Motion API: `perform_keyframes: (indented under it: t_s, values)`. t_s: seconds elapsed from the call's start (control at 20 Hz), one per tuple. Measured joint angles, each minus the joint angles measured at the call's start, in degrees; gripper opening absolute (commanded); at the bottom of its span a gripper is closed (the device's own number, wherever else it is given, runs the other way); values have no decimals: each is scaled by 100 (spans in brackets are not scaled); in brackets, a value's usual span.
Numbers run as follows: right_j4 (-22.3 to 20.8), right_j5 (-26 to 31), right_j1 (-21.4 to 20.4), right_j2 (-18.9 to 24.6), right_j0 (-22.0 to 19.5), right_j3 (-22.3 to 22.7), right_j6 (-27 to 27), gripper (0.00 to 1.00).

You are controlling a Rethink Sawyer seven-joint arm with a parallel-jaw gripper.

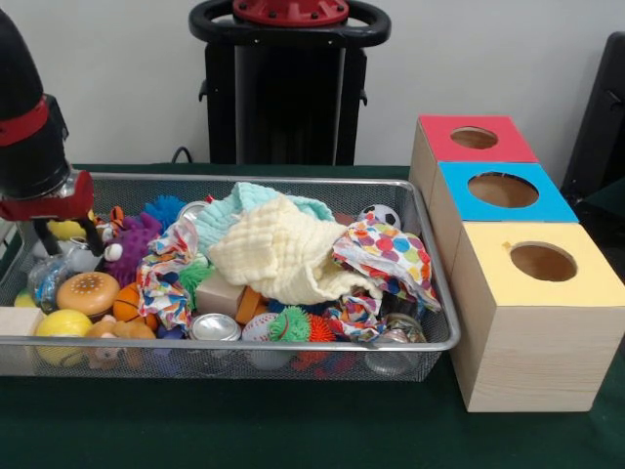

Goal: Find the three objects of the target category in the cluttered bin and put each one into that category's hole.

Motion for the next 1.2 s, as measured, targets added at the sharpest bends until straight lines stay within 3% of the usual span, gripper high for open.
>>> perform_keyframes:
  t_s: [0.65,1.2]
  values:
    - [-6,1,150,26,-45,-285,0,100]
    - [39,113,-399,27,-34,-66,0,100]
